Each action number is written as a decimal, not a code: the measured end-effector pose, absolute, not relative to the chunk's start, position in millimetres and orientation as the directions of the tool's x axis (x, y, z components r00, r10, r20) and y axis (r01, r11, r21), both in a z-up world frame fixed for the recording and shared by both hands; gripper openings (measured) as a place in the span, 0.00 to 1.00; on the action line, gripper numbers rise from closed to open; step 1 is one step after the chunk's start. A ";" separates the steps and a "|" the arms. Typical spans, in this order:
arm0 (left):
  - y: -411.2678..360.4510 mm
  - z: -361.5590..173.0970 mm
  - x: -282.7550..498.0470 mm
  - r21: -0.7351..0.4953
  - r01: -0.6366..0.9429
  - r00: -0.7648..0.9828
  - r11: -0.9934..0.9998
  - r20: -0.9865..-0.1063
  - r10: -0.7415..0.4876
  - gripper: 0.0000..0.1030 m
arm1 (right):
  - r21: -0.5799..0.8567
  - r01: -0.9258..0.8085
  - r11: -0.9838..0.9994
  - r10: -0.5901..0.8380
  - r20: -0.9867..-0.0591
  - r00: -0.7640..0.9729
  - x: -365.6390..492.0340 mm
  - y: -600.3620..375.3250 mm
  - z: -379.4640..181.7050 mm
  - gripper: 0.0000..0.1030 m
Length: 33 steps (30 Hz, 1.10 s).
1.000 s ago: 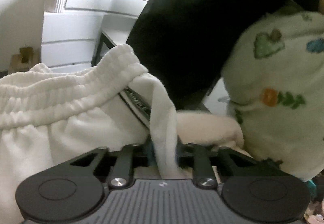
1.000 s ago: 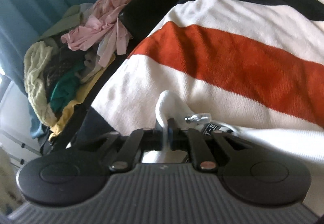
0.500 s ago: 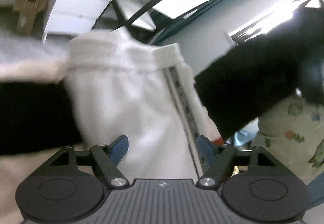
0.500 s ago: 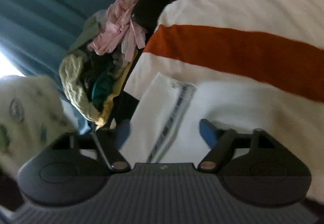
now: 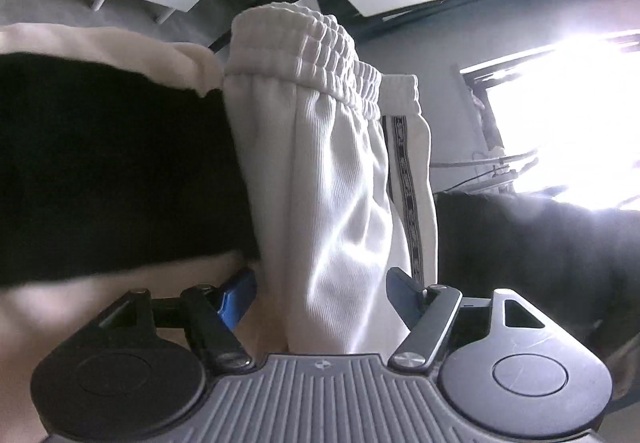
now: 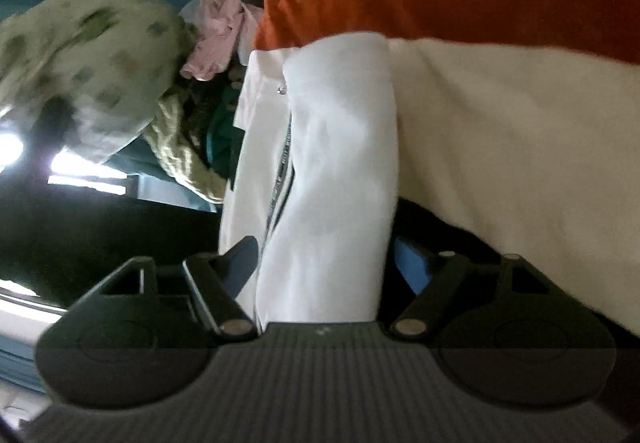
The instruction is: Fold clothes
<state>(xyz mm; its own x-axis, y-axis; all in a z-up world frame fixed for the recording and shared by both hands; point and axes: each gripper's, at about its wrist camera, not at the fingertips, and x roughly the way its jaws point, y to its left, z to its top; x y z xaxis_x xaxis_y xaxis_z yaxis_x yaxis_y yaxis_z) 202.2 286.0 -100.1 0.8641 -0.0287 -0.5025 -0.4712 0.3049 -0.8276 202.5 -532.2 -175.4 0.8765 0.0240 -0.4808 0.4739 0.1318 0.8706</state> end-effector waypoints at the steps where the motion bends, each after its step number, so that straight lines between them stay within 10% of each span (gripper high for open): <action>1: 289.0 -105.6 209.7 -0.830 -0.472 0.865 0.296 -0.501 -0.026 0.71 | 0.878 0.458 0.139 0.028 -0.466 0.885 209.7 -532.9 -180.2 0.64; 7: 294.3 -104.1 228.4 -0.817 -0.517 0.849 0.257 -0.527 0.034 0.70 | 0.894 0.407 0.187 0.004 -0.416 0.910 256.6 -537.9 -198.0 0.64; 9: 289.6 -95.8 226.0 -0.813 -0.511 0.855 0.279 -0.514 0.068 0.54 | 0.892 0.404 0.202 -0.010 -0.411 0.912 268.3 -535.0 -200.8 0.61; 17: 284.3 -94.7 230.3 -0.785 -0.511 0.852 0.350 -0.515 0.092 0.53 | 0.844 0.470 0.258 -0.064 -0.471 0.880 274.8 -533.2 -197.2 0.27; 21: 288.9 -101.1 235.0 -0.798 -0.495 0.864 0.343 -0.493 0.099 0.13 | 0.844 0.466 0.266 -0.070 -0.466 0.882 264.0 -530.2 -190.7 0.17; 33: 274.8 -59.4 153.7 -0.827 -0.442 0.897 0.347 -0.414 0.155 0.10 | 0.854 0.448 0.263 -0.084 -0.443 0.893 199.0 -535.2 -151.9 0.11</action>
